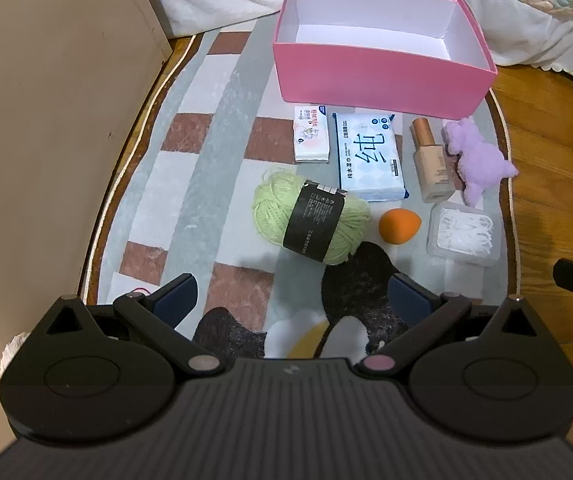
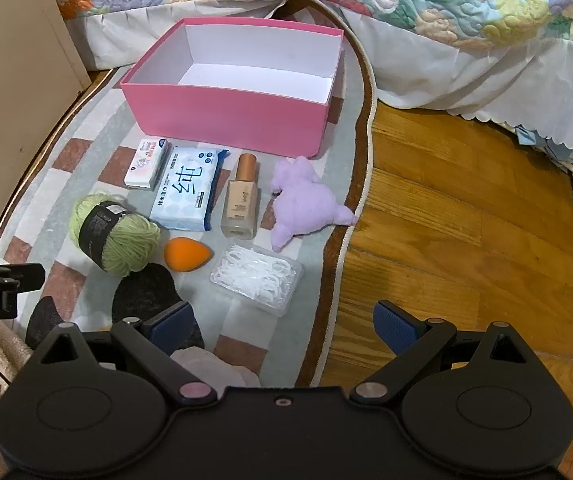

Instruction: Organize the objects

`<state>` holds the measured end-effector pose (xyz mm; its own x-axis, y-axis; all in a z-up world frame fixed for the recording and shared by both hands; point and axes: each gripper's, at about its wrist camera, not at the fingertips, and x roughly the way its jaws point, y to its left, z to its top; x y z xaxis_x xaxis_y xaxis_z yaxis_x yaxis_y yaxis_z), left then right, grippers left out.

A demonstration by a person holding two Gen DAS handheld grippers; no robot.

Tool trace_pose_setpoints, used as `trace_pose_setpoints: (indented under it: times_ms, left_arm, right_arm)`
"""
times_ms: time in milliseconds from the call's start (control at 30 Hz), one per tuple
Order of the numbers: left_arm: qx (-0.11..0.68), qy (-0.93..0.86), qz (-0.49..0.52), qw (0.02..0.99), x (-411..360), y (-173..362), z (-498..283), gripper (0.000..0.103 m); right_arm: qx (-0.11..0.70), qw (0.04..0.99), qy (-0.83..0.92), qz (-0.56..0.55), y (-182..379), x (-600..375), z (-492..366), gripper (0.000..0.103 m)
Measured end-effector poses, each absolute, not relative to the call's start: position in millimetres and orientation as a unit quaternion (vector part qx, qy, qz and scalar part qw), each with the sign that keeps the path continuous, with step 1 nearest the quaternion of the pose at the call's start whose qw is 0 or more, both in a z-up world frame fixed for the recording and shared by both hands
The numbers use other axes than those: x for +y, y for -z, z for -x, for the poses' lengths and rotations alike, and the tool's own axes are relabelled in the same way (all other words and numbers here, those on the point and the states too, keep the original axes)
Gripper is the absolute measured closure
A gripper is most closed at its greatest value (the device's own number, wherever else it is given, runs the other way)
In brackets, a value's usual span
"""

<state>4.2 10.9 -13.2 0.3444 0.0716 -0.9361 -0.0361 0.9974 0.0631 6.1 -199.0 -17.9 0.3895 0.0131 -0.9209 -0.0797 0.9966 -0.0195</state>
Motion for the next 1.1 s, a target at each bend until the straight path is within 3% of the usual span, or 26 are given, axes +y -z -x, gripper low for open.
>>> trace_pose_setpoints:
  times_ms: [1100]
  left_arm:
    - [0.578, -0.035, -0.013, 0.815, 16.1, 17.4, -3.5, 0.0]
  right_arm:
    - [0.559, 0.829, -0.022, 0.033, 23.8, -198.9, -6.9, 0.005]
